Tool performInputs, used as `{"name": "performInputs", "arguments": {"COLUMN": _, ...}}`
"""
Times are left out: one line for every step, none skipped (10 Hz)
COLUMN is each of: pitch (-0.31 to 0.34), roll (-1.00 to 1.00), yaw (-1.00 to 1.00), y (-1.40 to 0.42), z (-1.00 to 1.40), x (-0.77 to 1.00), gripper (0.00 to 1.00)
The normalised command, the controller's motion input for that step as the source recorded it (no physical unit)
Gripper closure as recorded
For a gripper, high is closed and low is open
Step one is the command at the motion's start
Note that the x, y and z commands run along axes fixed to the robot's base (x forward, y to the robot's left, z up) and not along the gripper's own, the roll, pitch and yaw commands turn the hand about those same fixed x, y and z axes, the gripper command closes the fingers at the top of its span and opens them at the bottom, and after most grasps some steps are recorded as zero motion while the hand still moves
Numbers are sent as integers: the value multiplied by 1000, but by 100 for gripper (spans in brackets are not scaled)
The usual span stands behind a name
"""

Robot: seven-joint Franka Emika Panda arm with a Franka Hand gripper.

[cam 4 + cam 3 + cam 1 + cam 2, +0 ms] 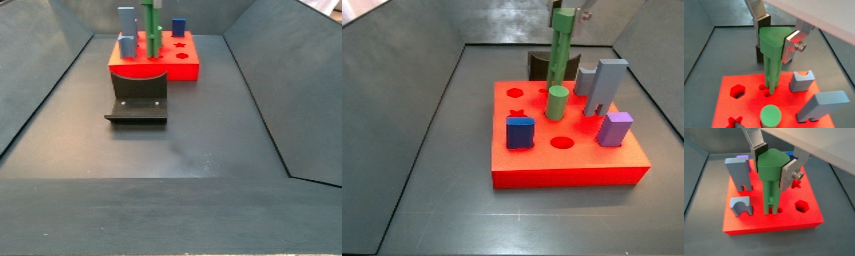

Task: Pick up the 3 prong object. Move up. Move to above the board. Insert the 3 prong object.
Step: Insert the 3 prong object.

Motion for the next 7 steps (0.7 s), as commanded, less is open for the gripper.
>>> {"name": "performInputs", "arguments": {"pitch": -106, "roll": 0, "yaw": 0, "y": 0, "z": 0, "x": -314, "gripper": 100}}
{"name": "performInputs", "arguments": {"pitch": -84, "roll": 0, "yaw": 0, "y": -3, "z": 0, "x": -200, "gripper": 100}}
{"name": "performInputs", "arguments": {"pitch": -74, "roll": 0, "yaw": 0, "y": -14, "z": -11, "x": -80, "gripper": 100}}
{"name": "performInputs", "arguments": {"pitch": -34, "roll": 0, "yaw": 54, "y": -66, "z": -37, "x": 0, "gripper": 100}}
{"name": "performInputs", "arguments": {"pitch": -7, "roll": 0, "yaw": 66, "y": -91, "z": -57, "x": 146, "gripper": 100}}
{"name": "performInputs", "arguments": {"pitch": 0, "roll": 0, "yaw": 43, "y": -71, "z": -77, "x": 234, "gripper": 100}}
{"name": "performInputs", "arguments": {"pitch": 0, "roll": 0, "yaw": 49, "y": -43, "z": -80, "x": 197, "gripper": 100}}
